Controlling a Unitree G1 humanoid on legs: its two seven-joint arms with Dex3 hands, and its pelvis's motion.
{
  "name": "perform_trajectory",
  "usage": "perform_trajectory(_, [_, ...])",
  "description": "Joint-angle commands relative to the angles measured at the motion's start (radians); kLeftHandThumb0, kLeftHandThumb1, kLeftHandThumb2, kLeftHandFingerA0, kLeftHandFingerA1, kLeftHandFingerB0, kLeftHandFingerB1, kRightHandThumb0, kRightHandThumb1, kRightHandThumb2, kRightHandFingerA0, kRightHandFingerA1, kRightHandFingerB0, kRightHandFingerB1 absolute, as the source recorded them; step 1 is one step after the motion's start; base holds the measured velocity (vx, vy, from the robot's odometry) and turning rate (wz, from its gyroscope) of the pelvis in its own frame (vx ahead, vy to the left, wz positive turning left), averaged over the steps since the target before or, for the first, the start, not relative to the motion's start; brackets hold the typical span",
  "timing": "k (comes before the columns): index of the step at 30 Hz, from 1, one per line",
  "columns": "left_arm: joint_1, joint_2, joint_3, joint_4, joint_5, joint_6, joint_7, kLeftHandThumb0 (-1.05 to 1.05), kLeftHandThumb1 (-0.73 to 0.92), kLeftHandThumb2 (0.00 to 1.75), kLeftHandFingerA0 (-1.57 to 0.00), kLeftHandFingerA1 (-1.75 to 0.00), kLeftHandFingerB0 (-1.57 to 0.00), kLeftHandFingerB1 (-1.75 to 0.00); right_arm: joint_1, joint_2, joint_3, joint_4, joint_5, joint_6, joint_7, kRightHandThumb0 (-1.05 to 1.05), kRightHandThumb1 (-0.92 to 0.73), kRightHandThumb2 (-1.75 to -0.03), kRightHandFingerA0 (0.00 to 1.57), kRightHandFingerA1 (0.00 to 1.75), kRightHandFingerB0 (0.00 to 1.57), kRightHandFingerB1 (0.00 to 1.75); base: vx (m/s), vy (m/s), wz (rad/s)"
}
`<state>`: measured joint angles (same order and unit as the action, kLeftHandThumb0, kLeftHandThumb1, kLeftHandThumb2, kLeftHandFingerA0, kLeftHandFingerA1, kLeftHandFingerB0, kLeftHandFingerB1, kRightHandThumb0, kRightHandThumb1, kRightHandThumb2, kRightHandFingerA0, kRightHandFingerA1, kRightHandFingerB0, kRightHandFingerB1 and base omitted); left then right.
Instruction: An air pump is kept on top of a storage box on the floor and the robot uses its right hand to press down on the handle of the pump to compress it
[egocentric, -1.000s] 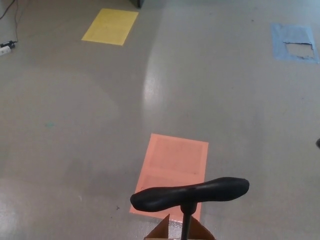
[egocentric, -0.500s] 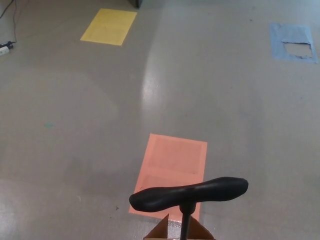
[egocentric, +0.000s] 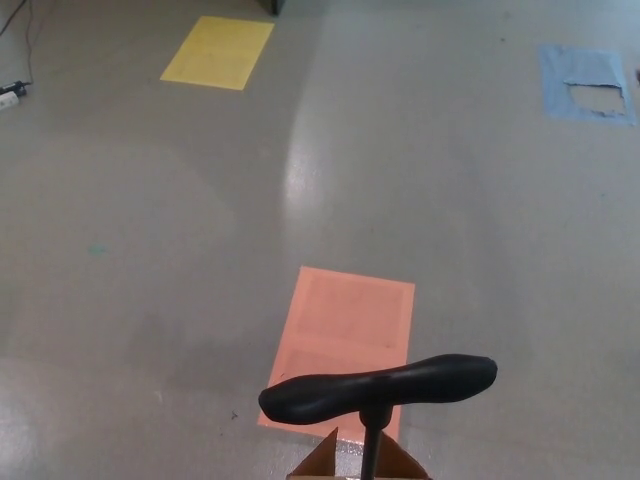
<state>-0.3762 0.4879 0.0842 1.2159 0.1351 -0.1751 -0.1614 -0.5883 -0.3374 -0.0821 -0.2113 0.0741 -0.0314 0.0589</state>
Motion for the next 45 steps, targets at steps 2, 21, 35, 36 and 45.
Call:
perform_trajectory(2, [0.039,0.035,-0.007,0.006,-0.002,-0.111,-0.051,-0.81,0.86,1.14,-0.07,-0.26,-0.06,-0.18,-0.333,-0.26,0.342,-0.512,0.179,0.371,0.517,-0.86,-0.84,-1.21,0.0,0.14,0.0,0.13,0.0,0.0,0.0])
perform_trajectory(21, [0.066,0.039,0.004,-0.009,-0.014,-0.149,-0.084,-0.81,0.87,1.15,-0.06,-0.27,-0.05,-0.18,-0.261,-0.224,0.629,-0.495,0.047,0.383,0.579,-0.9,-0.83,-1.2,0.0,0.15,0.0,0.14,0.0,0.0,0.0])
perform_trajectory(35, [0.076,0.04,0.008,0.017,-0.022,-0.15,-0.088,-0.79,0.84,1.14,-0.06,-0.31,-0.05,-0.21,-0.038,-0.279,0.707,-0.482,-0.023,0.362,0.562,-0.86,-0.83,-1.21,0.0,0.18,0.0,0.16,0.0,0.0,0.0])
perform_trajectory(36, [0.073,0.041,0.009,0.018,-0.023,-0.154,-0.091,-0.79,0.84,1.14,-0.06,-0.31,-0.05,-0.21,-0.026,-0.281,0.709,-0.474,-0.033,0.357,0.56,-0.86,-0.83,-1.21,0.0,0.18,0.0,0.16,0.0,0.0,0.0])
perform_trajectory(45, [0.066,0.04,0.012,0.035,-0.015,-0.188,-0.095,-0.78,0.86,1.16,-0.06,-0.34,-0.05,-0.22,0.14,-0.253,0.77,-0.331,-0.185,0.268,0.525,-0.86,-0.84,-1.21,0.0,0.19,0.0,0.17,0.0,0.0,0.0])
